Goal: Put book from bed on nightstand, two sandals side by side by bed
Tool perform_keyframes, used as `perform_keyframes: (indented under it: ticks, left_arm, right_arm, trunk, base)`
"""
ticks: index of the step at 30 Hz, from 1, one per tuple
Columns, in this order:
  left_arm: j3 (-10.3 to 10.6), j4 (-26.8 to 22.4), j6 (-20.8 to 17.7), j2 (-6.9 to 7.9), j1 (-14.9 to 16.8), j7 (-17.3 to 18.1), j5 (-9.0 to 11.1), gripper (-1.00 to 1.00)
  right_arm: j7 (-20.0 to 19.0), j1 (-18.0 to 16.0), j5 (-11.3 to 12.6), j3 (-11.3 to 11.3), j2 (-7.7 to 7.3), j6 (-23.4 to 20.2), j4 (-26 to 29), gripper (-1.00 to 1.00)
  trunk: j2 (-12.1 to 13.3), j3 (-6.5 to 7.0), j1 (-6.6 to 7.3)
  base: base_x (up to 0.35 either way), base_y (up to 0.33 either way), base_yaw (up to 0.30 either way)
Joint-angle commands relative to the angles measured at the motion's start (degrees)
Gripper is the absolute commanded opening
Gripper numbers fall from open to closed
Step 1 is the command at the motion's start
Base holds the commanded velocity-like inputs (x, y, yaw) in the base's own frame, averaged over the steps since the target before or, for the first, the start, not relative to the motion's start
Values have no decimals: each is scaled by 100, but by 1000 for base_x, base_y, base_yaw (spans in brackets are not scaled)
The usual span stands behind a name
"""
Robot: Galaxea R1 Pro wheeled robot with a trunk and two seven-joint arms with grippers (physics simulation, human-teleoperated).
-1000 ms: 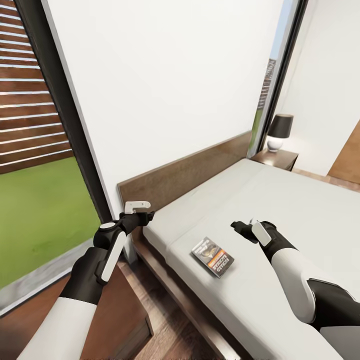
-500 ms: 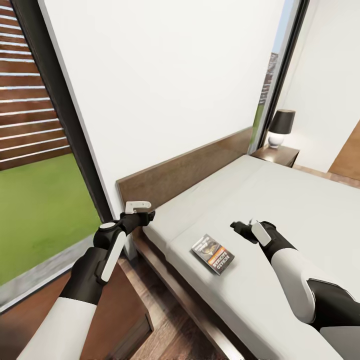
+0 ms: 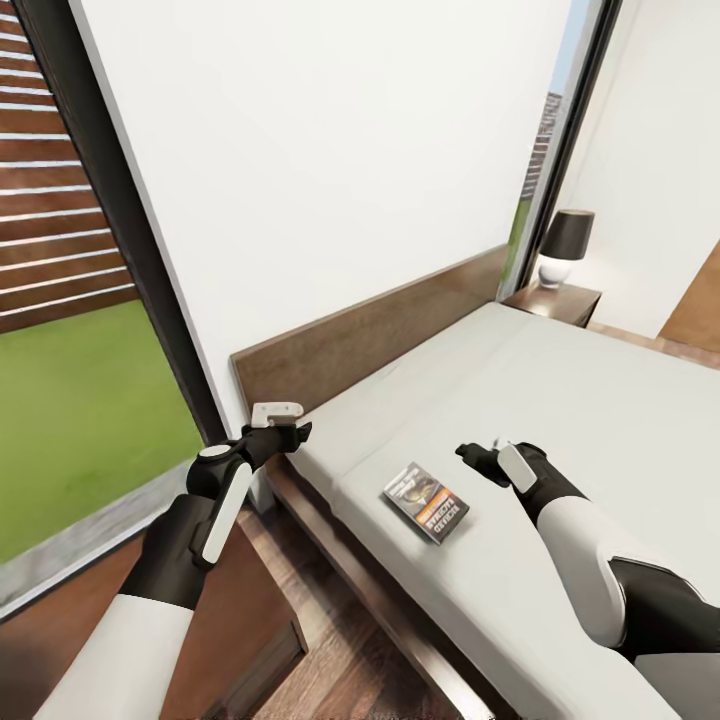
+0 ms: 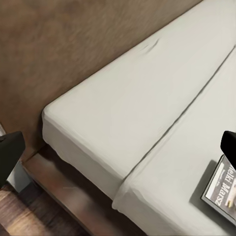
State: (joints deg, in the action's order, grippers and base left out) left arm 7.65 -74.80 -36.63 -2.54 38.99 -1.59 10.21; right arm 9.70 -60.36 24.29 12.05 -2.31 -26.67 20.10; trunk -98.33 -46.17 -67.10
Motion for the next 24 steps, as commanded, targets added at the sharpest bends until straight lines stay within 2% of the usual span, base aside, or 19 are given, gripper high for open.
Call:
perform_keyframes:
  ticks: [1, 24]
  left_arm:
    - [0, -4, -28, -1, 3, -17, 42, 100]
    - [0, 0, -28, -1, 3, -17, 42, 100]
  right_arm:
    - [41, -2, 60, 7, 2, -23, 12, 100]
    - [22, -2, 85, 8, 2, -40, 12, 100]
  trunk:
    - [-3, -14, 1]
    - [-3, -226, 1]
  base:
    - [0, 0, 0]
    - [0, 0, 0]
